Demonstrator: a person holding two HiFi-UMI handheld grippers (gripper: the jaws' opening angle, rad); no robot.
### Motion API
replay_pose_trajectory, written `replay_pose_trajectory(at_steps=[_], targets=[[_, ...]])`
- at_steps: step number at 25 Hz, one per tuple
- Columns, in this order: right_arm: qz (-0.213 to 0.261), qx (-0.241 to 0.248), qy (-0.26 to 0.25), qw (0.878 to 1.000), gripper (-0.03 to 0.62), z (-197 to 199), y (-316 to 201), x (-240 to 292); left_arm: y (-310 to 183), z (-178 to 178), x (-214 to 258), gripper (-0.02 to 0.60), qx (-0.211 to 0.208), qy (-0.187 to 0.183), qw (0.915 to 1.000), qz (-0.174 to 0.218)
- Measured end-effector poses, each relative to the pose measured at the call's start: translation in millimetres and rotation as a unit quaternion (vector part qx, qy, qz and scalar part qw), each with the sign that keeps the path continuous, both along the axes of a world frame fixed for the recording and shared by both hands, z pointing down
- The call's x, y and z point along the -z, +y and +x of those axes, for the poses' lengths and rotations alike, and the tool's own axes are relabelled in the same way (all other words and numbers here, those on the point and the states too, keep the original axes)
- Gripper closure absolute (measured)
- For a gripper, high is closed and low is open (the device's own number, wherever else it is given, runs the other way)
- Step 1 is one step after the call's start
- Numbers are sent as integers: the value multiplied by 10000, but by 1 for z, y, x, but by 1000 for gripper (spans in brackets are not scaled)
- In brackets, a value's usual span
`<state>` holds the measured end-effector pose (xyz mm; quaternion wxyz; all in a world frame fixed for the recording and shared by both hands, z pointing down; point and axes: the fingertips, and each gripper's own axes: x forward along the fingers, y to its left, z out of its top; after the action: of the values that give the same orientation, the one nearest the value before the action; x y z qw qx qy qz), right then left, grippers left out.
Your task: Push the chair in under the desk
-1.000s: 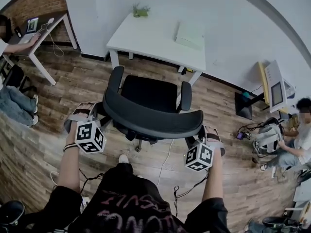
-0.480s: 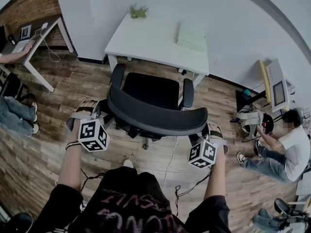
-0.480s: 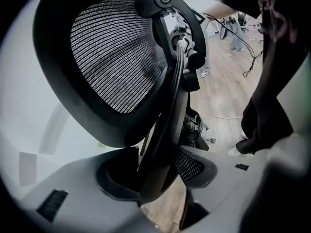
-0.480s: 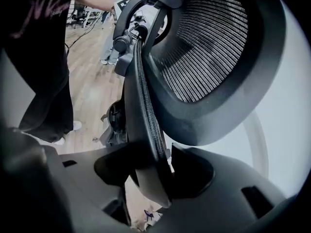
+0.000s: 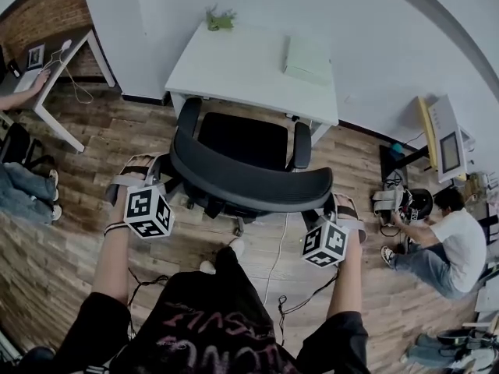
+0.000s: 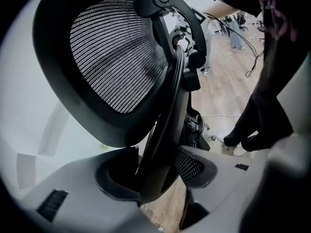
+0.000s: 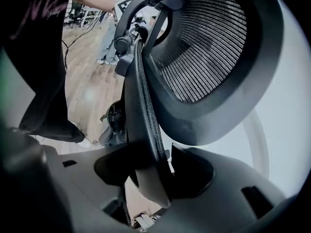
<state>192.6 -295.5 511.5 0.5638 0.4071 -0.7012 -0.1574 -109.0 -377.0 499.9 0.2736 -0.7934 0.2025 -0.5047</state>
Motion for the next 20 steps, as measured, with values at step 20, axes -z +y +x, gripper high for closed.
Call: replay_pose_trajectory(at_steps=[20], targets=[[-64, 93, 43, 9999, 361, 17, -98, -1, -93, 15, -1, 334, 167, -44, 9998, -15]])
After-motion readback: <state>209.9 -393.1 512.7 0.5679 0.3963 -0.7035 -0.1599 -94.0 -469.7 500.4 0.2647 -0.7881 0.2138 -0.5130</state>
